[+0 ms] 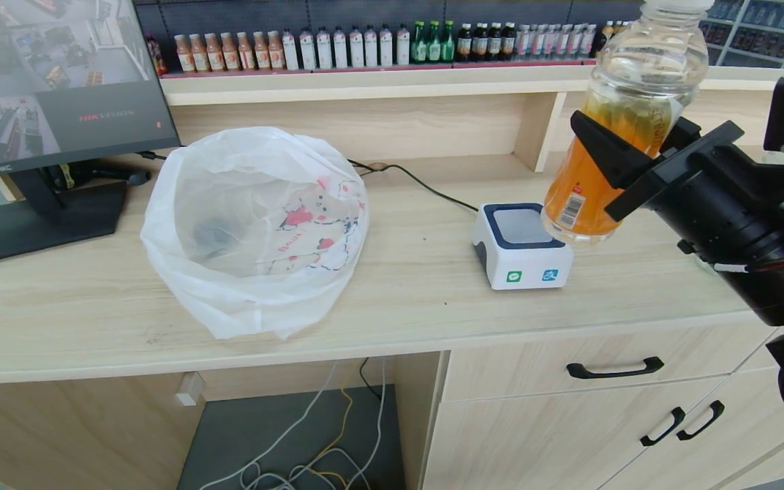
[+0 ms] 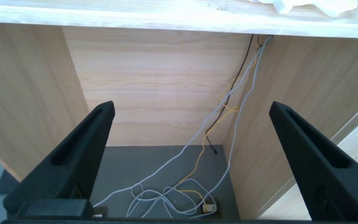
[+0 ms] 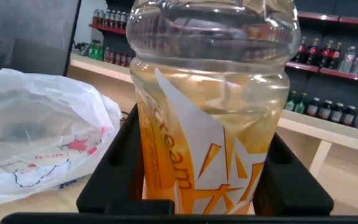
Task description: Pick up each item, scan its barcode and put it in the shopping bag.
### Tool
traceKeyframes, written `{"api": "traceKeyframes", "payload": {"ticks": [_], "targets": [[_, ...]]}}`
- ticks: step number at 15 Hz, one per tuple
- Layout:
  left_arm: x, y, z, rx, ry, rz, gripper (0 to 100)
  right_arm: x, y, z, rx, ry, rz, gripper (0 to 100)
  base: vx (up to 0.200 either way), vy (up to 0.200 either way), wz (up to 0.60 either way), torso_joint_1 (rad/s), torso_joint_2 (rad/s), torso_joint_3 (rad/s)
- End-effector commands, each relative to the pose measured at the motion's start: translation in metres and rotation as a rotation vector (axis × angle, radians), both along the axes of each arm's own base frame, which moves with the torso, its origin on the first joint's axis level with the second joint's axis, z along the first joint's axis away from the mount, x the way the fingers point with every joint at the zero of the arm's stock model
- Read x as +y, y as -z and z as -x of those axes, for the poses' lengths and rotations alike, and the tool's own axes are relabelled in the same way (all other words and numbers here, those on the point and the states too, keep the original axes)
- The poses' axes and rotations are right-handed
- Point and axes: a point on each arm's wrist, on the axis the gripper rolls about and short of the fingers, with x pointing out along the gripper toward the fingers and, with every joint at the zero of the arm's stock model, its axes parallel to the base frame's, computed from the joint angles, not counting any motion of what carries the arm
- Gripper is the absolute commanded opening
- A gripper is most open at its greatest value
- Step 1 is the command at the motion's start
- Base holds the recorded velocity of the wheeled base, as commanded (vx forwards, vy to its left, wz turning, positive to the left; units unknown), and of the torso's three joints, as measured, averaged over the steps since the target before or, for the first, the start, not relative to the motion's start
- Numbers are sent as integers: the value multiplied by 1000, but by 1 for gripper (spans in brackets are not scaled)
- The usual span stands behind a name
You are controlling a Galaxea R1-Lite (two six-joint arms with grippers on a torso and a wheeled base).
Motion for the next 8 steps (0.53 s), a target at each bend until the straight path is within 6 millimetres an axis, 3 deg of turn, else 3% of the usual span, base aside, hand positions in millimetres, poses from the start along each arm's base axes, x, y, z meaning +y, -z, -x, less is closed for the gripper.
{"api": "traceKeyframes", "payload": {"ticks": [1,4,8], "targets": [[0,0,0,0,0,0,100,-1,3,-1,5,5,3,0,0,0,0,0,0,0],[0,0,0,0,0,0,100,-2,23,-2,104,88,-27,0,0,0,0,0,0,0],[0,0,0,0,0,0,100,21,14,10,131,117,-189,0,0,0,0,0,0,0]]}}
